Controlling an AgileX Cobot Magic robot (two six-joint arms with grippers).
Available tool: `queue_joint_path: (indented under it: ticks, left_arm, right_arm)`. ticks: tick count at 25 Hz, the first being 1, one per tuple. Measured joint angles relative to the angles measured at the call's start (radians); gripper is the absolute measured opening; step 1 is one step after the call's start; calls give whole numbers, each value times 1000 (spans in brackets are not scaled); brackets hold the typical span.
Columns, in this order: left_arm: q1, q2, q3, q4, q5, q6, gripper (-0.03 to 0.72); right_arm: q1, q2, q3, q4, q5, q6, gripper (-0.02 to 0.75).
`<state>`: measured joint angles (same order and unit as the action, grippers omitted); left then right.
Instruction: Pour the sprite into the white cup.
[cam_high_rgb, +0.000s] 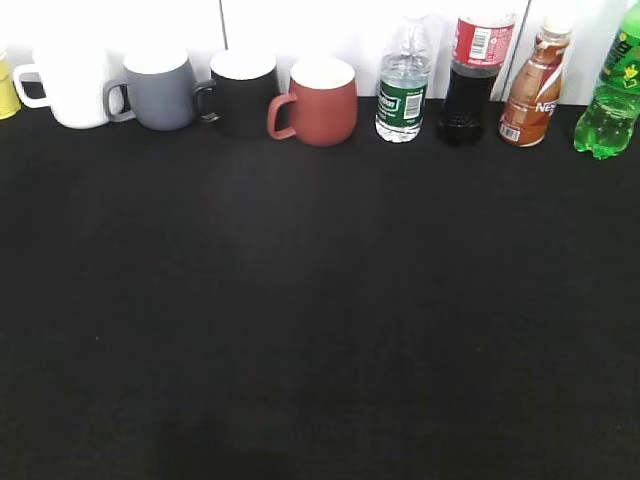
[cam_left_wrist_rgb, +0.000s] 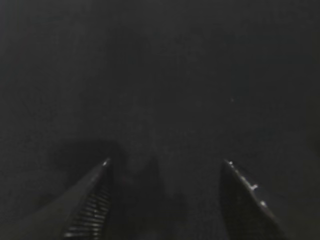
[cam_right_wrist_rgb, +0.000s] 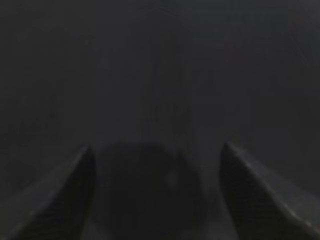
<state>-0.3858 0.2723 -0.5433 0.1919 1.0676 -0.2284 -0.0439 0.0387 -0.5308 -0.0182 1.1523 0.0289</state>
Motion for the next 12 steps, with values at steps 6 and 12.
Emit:
queue_joint_path:
  ticks: [6,12]
  left_arm:
    - [0,0,1,-48,-7,55,503]
    - [0,0,1,-48,-9,55,498]
  right_arm:
    - [0,0,36,18,-107,-3,575]
    - [0,0,36,18,-107,-3,575]
